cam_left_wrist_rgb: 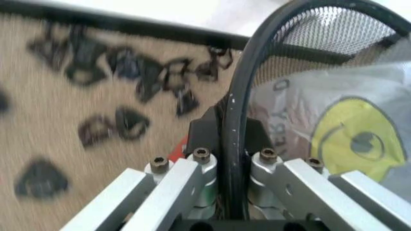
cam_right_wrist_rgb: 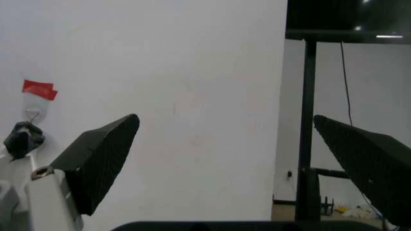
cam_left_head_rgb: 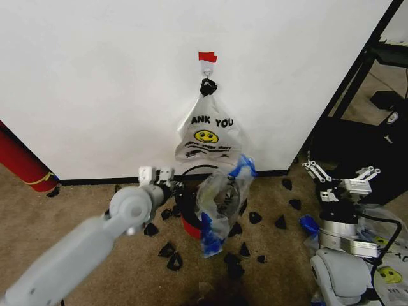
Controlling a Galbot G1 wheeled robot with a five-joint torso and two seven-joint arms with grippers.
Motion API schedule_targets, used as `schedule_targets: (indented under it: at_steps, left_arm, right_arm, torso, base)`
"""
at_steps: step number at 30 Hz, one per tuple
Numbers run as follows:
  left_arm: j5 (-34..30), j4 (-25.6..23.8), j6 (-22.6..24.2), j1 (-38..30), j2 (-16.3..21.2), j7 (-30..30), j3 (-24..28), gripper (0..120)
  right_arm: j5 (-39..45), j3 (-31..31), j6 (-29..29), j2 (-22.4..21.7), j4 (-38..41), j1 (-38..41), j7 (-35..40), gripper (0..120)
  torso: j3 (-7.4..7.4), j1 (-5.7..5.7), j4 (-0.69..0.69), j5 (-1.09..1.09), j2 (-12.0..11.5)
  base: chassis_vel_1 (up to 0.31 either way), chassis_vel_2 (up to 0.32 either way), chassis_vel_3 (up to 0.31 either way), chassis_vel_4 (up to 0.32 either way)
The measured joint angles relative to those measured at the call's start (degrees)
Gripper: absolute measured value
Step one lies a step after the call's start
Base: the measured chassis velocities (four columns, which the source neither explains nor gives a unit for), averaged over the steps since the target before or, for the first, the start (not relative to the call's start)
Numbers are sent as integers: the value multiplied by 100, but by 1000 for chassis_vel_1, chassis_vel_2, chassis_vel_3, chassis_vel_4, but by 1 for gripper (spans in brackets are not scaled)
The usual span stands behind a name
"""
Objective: Pick up the garbage bag from the wall and place it over the trash bin.
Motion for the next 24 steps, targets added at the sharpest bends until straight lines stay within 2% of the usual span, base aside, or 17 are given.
schedule_targets:
  at_steps: [1,2,6,7,9,14,15,21,24]
  left_arm:
    - [37,-117,-143,352,-122,-145,-180,2]
    - [37,-117,-143,352,-122,-145,-180,2]
    - [352,-221,-295,1029,-513,-207,-462,2]
    - [529,-236,-301,1293,-773,-190,-523,2]
    - [617,-235,-301,1375,-863,-162,-527,2]
    - [1573,-28,-306,1819,-1293,298,-392,2]
    - [1573,-28,-306,1819,-1293,298,-392,2]
    - [2493,177,-435,2046,-1550,973,-317,2]
    - [2667,203,-528,2097,-1603,1160,-323,10]
  right_arm:
    - [-16,-13,51,4,4,-38,-21,100]
    - [-16,-13,51,4,4,-38,-21,100]
    - [-48,-25,192,12,7,-155,-82,100]
    - [-53,-28,236,14,17,-214,-108,100]
    - [-54,-31,252,13,26,-241,-120,100]
    - [-60,-54,382,-36,64,-408,-223,100]
    - [-60,-54,382,-36,64,-408,-223,100]
    - [-53,-109,431,-108,53,-554,-295,100]
    - [-36,-118,431,-165,15,-558,-326,100]
  torso:
    - [0,0,-2,0,0]
    - [0,0,-2,0,0]
    - [0,0,0,1,0]
    - [0,0,0,1,0]
    - [0,0,-1,1,0]
    - [0,0,-1,2,0]
    - [0,0,-1,2,0]
    - [0,0,-2,2,0]
    - [0,0,-1,2,0]
  base:
    - [0,0,0,0]
    - [0,0,0,0]
    - [0,0,0,0]
    - [0,0,0,0]
    - [0,0,0,0]
    - [0,0,0,0]
    - [0,0,0,0]
    - [0,0,0,0]
    - [0,0,0,0]
